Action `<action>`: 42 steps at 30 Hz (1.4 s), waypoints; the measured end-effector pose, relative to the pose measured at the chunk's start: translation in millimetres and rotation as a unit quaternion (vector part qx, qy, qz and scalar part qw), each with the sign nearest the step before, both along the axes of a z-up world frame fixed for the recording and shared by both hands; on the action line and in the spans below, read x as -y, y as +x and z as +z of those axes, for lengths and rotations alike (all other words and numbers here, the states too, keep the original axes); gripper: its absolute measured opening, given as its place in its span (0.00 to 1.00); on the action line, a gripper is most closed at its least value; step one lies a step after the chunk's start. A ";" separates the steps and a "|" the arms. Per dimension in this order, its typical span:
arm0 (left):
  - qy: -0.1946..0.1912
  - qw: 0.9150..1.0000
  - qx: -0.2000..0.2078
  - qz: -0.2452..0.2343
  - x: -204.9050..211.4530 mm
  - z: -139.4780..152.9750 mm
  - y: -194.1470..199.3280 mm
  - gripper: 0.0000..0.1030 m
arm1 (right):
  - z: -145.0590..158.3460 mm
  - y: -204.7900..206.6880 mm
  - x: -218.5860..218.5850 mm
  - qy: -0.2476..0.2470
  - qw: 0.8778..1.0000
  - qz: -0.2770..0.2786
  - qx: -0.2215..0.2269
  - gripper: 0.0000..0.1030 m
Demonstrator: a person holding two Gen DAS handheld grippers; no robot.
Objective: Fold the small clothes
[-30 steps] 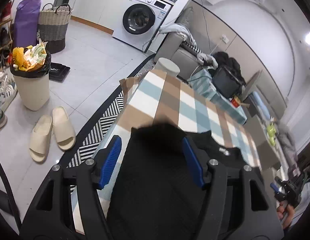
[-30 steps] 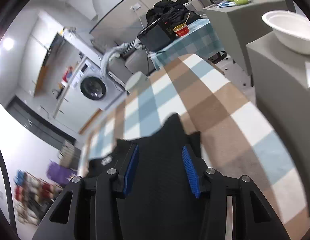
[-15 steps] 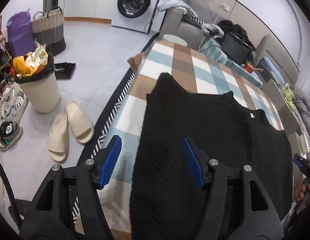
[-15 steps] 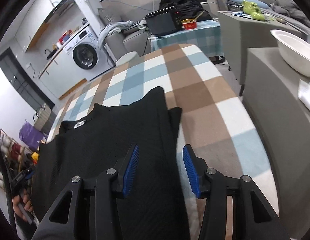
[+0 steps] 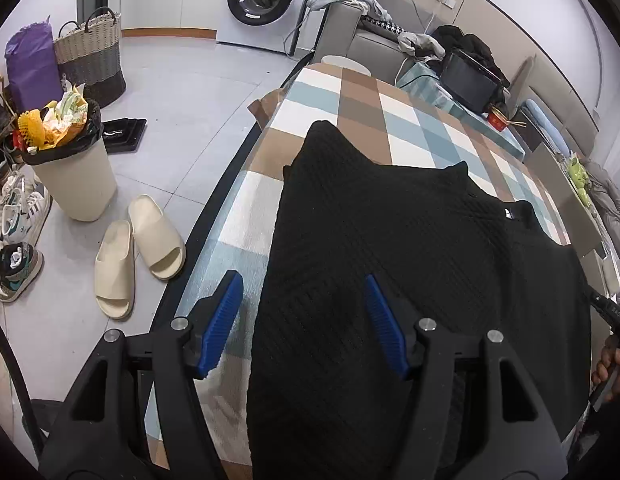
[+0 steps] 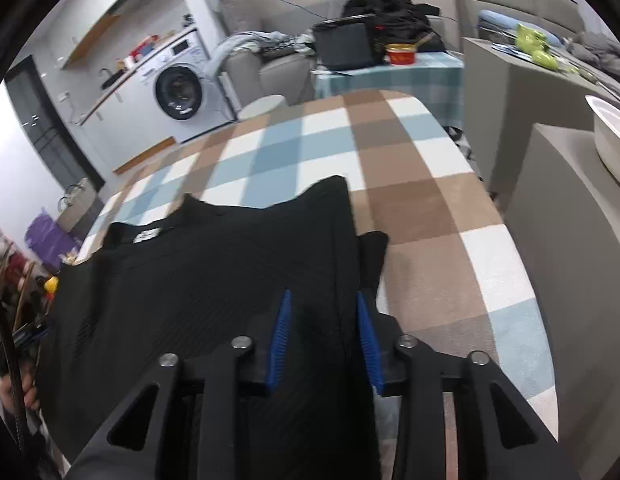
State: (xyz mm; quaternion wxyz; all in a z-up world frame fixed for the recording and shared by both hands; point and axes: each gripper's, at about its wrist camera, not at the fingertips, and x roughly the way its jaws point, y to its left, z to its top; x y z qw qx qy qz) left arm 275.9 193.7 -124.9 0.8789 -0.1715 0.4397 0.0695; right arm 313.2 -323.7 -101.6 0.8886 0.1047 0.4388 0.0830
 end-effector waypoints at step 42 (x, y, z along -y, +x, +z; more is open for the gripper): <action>0.009 1.000 -0.015 -0.018 0.4 0.0 -58.4 0.58 | 14.8 -34.4 11.9 -0.012 0.998 -0.060 0.010 0.43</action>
